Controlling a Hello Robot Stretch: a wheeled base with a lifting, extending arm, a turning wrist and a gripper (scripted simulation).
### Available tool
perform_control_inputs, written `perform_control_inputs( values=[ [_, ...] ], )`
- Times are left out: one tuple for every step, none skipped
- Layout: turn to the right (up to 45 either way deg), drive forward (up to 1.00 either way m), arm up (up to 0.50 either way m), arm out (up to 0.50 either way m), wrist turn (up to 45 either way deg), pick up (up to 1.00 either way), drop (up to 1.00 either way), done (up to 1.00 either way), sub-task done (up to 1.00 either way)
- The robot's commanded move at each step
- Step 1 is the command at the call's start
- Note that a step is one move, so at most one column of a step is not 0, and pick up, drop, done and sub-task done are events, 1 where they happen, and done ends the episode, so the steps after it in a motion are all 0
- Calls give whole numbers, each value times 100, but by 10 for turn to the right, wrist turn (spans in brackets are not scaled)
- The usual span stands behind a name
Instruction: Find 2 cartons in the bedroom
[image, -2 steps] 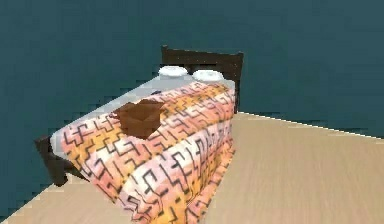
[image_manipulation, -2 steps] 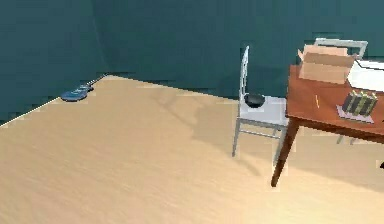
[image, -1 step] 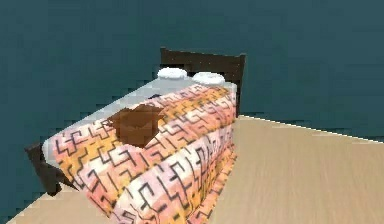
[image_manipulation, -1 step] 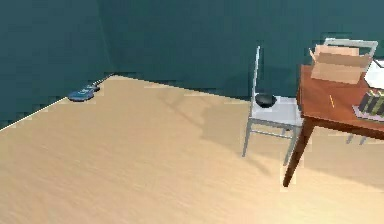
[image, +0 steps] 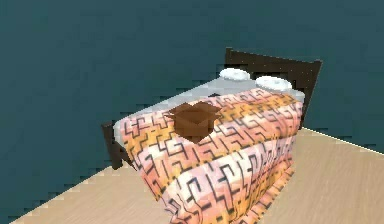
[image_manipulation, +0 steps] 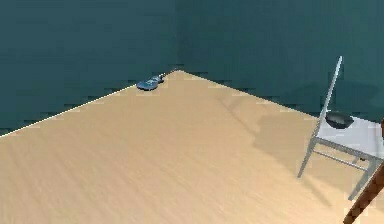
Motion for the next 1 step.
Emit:
perform_control_inputs(
  values=[
    [0,0,0,0,0,0,0,100,0]
  ],
)
